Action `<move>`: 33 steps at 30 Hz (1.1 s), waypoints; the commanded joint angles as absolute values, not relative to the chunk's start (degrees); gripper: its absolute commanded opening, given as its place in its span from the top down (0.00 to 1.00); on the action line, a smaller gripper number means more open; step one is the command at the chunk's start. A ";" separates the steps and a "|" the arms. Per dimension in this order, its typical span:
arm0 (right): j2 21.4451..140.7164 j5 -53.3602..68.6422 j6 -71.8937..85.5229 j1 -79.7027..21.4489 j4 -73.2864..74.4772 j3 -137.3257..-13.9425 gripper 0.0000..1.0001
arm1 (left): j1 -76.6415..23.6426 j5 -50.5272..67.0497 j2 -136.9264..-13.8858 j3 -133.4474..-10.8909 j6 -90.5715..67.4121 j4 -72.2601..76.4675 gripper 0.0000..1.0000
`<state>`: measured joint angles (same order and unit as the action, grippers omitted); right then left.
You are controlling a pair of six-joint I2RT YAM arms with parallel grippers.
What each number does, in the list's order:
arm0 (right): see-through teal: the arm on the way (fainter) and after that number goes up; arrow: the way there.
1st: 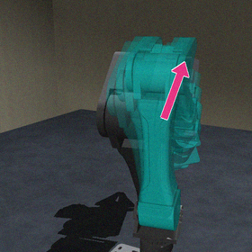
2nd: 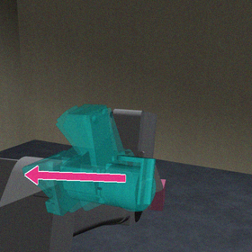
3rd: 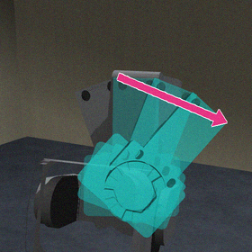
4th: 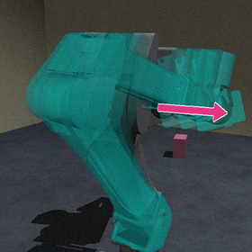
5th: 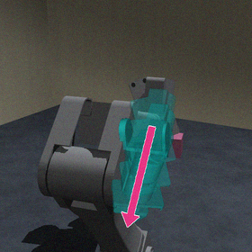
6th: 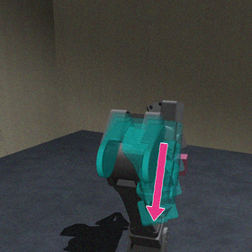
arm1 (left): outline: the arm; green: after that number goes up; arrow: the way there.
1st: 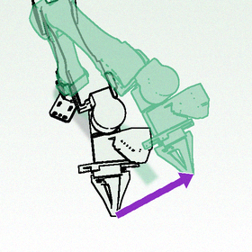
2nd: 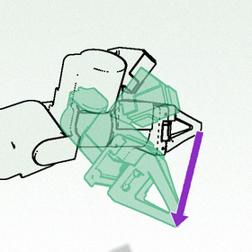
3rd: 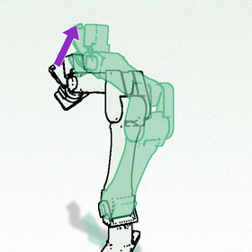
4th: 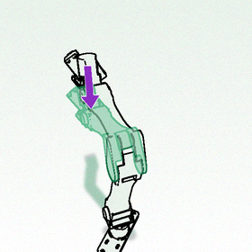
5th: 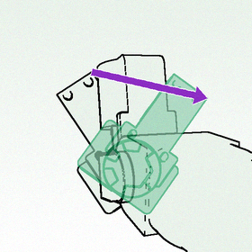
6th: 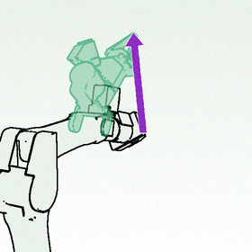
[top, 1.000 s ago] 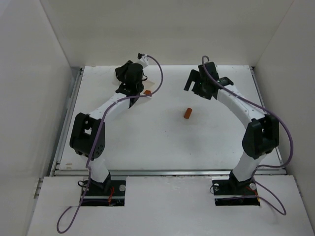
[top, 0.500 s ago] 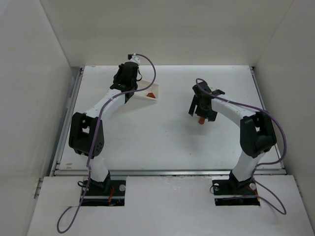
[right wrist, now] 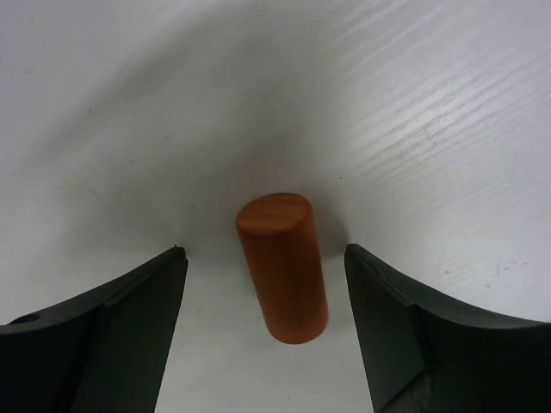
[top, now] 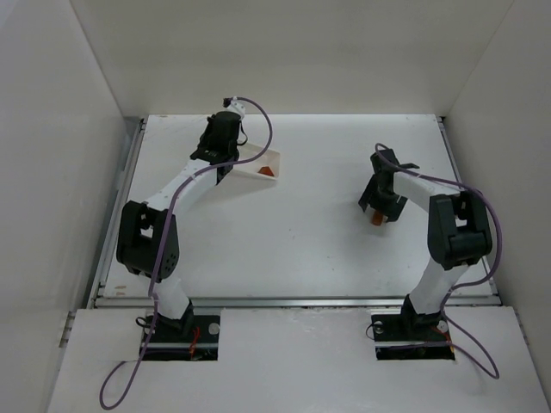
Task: Build the wood block tower
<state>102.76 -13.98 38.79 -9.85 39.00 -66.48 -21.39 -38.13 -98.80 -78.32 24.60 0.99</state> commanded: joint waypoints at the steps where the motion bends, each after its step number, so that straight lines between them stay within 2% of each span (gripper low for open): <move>1: 100.63 -13.45 36.66 -9.05 35.25 -65.83 0.21 | -21.80 -37.62 -96.50 -77.08 27.25 -3.33 1.00; 4: 101.77 -13.45 35.51 -8.44 35.24 -65.83 0.32 | -21.80 -37.62 -96.50 -77.08 27.25 -3.34 1.00; 6: 101.78 -12.74 35.51 -8.44 35.24 -65.83 0.46 | -21.80 -38.49 -95.89 -77.61 27.94 -2.64 1.00; 9: 100.29 -12.22 35.51 -8.44 34.63 -63.29 0.63 | -21.80 -41.13 -94.31 -76.55 31.97 4.11 1.00; 12: 99.23 -11.69 34.99 -8.44 33.84 -62.05 0.78 | -24.42 -45.08 -92.90 -73.84 43.99 17.45 1.00; 15: 99.23 -11.16 34.45 -8.96 33.84 -62.05 0.79 | -28.64 -46.41 -91.41 -67.52 63.58 38.96 1.00; 16: 99.23 -11.16 34.45 -8.96 33.84 -62.05 0.84 | -29.70 -46.41 -91.41 -65.41 68.94 45.03 1.00; 17: 99.23 -11.16 34.45 -8.96 33.84 -62.05 0.87 | -31.45 -45.10 -91.41 -60.69 74.21 57.01 1.00; 19: 99.23 -11.16 34.45 -9.58 33.22 -62.05 0.90 | -32.86 -42.73 -92.19 -55.49 88.59 69.20 1.00; 20: 98.53 -11.16 34.45 -9.58 33.22 -61.53 0.90 | -33.39 -39.76 -92.20 -50.76 92.42 74.91 1.00; 21: 98.53 -11.16 34.45 -9.58 32.70 -61.52 0.90 | -33.92 -38.42 -93.68 -48.97 95.59 84.72 1.00; 24: 97.21 -11.69 34.45 -9.58 32.17 -60.30 0.90 | -35.15 -35.69 -97.80 -46.24 103.96 99.86 1.00; 28: 96.15 -11.69 34.45 -9.58 31.64 -60.29 0.90 | -35.68 -29.20 -105.96 -45.09 115.20 118.76 1.00; 33: 96.15 -11.69 34.45 -10.11 31.64 -60.29 0.90 | -36.21 -29.71 -107.14 -46.84 116.10 118.83 1.00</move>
<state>98.26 -11.77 34.70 -9.19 33.58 -60.20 -36.53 -28.34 -105.16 -47.48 110.74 81.65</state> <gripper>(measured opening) 0.399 0.043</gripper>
